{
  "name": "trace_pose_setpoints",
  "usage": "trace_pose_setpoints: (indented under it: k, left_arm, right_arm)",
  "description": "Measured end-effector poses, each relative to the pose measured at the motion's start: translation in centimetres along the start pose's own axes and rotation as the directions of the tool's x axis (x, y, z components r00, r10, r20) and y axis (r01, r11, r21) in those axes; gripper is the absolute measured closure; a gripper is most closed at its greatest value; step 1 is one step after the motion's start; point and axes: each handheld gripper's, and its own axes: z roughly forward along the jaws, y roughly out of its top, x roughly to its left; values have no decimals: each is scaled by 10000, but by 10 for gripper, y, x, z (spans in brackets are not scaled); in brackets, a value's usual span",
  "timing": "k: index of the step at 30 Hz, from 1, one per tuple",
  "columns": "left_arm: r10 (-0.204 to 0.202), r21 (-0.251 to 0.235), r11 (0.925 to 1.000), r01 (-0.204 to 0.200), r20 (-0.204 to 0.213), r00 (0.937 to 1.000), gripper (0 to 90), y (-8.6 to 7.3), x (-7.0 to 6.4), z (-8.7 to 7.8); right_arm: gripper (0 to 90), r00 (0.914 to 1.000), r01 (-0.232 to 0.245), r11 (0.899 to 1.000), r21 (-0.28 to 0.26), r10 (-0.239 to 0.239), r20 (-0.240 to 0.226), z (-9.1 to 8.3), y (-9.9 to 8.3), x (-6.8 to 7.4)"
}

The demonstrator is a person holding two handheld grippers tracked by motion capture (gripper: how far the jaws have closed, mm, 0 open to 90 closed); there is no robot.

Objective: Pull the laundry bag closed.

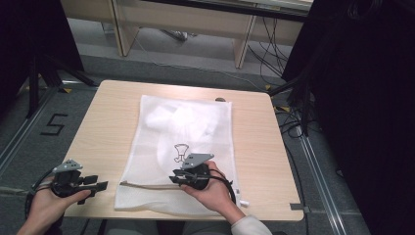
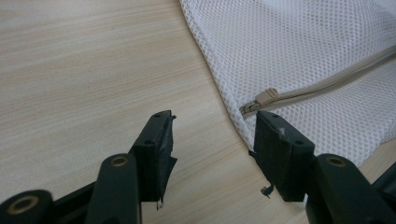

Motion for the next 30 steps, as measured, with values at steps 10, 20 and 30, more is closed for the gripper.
trace_pose_setpoints:
  k: [10, 20, 30]
  left_arm:
    - [-255, -156, 9996, 256, 46, 9997, 467, 0, -1, 3]
    - [-276, -110, 9996, 277, 68, 9996, 465, 0, -2, 4]
    - [-296, -122, 9995, 297, 92, 9995, 465, 0, -2, 4]
  right_arm:
    - [772, 9983, 363, 9987, 348, -347, -468, 26, 20, 18]
    - [769, 9947, 792, 9952, 568, -751, -708, 47, 31, 28]
    - [778, 9929, 676, 9934, 930, -579, -1037, 72, 46, 37]
